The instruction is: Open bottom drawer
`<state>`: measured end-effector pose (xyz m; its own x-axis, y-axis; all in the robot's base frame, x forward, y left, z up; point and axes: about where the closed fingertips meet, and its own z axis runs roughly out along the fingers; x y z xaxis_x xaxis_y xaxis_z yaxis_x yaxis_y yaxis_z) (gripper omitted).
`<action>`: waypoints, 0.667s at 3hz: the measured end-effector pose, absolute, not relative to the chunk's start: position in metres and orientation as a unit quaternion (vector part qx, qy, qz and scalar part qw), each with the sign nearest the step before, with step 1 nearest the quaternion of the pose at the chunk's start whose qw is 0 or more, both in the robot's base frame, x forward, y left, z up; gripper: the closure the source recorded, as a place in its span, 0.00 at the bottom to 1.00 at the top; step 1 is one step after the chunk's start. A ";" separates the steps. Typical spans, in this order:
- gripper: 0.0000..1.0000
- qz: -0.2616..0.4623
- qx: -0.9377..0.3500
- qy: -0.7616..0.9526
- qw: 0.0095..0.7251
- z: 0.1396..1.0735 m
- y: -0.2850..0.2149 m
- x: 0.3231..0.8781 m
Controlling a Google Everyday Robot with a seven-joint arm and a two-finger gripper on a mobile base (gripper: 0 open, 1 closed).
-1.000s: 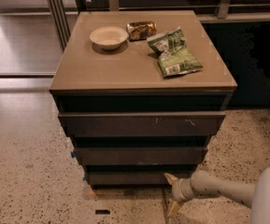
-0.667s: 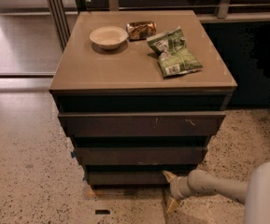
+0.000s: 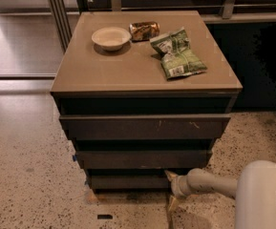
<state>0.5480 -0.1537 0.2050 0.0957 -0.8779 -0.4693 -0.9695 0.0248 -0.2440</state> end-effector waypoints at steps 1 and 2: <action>0.00 0.086 -0.689 0.673 0.255 0.193 -0.156 0.563; 0.00 0.087 -0.683 0.682 0.248 0.181 -0.160 0.573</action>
Offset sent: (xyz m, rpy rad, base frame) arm 0.0411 -0.0153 -0.0359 -0.0258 0.0395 -0.0622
